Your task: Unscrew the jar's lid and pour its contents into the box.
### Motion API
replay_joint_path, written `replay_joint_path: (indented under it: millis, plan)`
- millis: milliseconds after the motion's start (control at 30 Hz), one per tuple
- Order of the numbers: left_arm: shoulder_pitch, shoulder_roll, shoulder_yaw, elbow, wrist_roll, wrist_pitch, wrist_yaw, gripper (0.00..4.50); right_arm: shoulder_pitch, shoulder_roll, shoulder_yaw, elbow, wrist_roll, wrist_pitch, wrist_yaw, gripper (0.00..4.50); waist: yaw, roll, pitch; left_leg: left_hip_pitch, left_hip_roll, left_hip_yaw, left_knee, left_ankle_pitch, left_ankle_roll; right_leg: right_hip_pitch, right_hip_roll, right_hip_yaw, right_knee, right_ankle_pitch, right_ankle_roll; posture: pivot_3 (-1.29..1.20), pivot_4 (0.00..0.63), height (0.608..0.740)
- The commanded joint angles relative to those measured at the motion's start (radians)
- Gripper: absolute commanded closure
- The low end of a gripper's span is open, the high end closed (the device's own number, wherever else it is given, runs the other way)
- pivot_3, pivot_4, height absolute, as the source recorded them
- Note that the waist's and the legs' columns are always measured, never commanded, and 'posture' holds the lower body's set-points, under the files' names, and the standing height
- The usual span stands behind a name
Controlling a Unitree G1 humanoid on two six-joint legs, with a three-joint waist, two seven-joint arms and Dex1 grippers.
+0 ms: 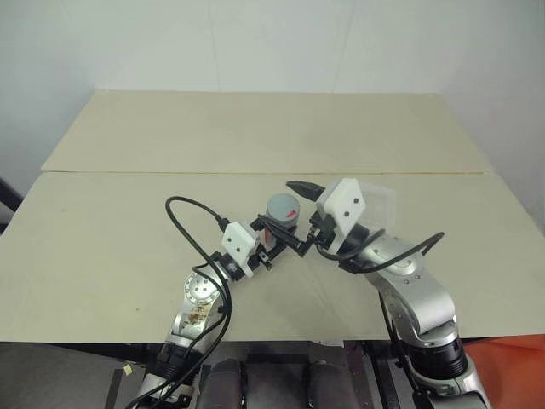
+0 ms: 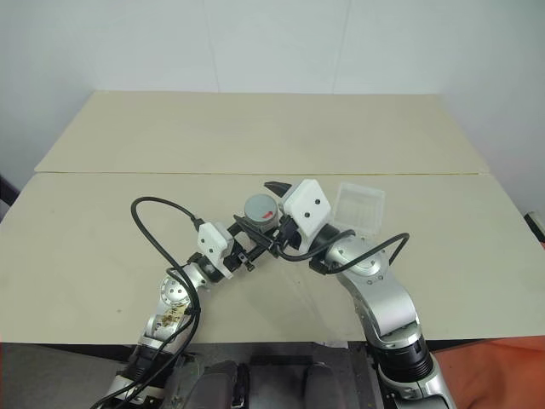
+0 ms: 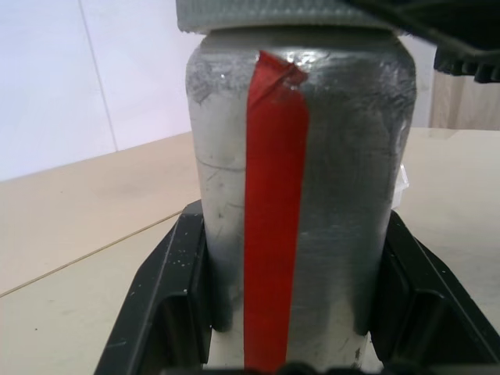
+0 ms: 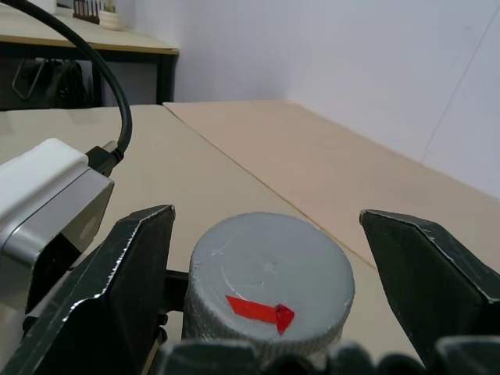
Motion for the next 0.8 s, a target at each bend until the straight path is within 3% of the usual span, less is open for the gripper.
replay_joint_path:
  millis: [33, 133, 300, 567, 800]
  plan:
    - [-0.012, -0.011, -0.002, -0.019, -0.008, -0.028, 0.005, 2.39, -0.004, 0.007, -0.029, -0.025, 0.045, 0.027, -0.002, 0.07, 0.0, 0.0, 0.0, 0.0, 0.0, 0.0, 0.0, 0.0, 0.0, 0.0, 0.0, 0.0, 0.0, 0.0, 0.0, 0.0, 0.15, 0.74]
    - [-0.012, -0.013, -0.003, -0.02, -0.008, -0.028, 0.002, 2.39, -0.006, 0.005, -0.033, -0.02, 0.065, 0.045, 0.002, 0.24, 0.0, 0.0, 0.0, 0.0, 0.0, 0.0, 0.0, 0.0, 0.0, 0.0, 0.0, 0.0, 0.0, 0.0, 0.0, 0.0, 0.15, 0.74]
    - [-0.013, -0.01, -0.001, -0.016, -0.01, -0.027, -0.001, 2.39, -0.009, 0.003, -0.034, -0.02, 0.076, 0.051, -0.003, 1.67, 0.0, 0.0, 0.0, 0.0, 0.0, 0.0, 0.0, 0.0, 0.0, 0.0, 0.0, 0.0, 0.0, 0.0, 0.0, 0.0, 0.15, 0.74]
    - [-0.013, -0.004, -0.007, -0.018, -0.018, -0.032, -0.024, 2.39, -0.008, -0.017, -0.034, -0.006, 0.074, 0.022, 0.021, 1.67, 0.0, 0.0, 0.0, 0.0, 0.0, 0.0, 0.0, 0.0, 0.0, 0.0, 0.0, 0.0, 0.0, 0.0, 0.0, 0.0, 0.15, 0.74]
    - [-0.009, -0.002, -0.023, -0.028, -0.039, -0.031, -0.066, 2.39, -0.045, -0.066, -0.052, 0.104, 0.135, -0.085, 0.194, 1.67, -0.002, 0.0, 0.0, 0.0, 0.0, 0.0, 0.0, 0.0, 0.0, 0.0, 0.0, 0.0, 0.0, 0.0, 0.0, 0.0, 0.15, 0.74]
